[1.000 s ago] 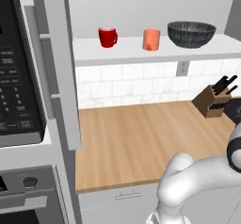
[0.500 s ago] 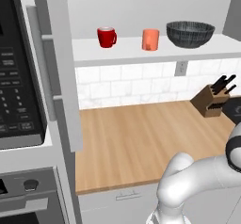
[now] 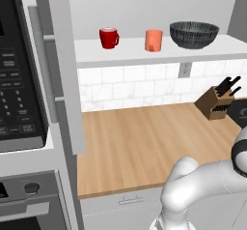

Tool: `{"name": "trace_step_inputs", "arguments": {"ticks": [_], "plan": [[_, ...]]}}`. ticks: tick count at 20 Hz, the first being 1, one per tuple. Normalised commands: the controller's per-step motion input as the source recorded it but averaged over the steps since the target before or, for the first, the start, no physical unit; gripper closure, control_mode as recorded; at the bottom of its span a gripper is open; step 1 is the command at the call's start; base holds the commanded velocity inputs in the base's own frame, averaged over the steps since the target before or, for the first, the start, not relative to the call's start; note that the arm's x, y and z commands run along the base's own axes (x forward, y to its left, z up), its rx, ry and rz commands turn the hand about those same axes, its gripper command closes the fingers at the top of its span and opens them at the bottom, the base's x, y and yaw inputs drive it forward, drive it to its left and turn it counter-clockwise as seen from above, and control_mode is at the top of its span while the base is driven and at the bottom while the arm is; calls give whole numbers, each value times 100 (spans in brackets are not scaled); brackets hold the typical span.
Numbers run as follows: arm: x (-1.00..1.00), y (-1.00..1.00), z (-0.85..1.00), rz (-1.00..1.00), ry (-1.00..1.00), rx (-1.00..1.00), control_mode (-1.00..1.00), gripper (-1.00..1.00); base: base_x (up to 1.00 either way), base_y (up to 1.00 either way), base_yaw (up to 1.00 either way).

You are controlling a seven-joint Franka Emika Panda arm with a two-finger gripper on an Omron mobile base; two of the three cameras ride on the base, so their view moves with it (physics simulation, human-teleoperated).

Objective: Gather all objects into one cabinet and sort the glasses and bowls to opposite sides.

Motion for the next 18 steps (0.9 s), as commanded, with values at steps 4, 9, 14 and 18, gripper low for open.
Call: {"name": "trace_step_inputs", "arguments": {"ticks": [4,9,14,18], "plan": [[0,0,0,0,0,0,100,100,0,0,0],[0,0,0,0,0,0,-100,100,0,0,0],[0,0,0,0,0,0,-100,100,0,0,0],[-5,66,12,0,-1,0,-100,100,0,0,0]]}}
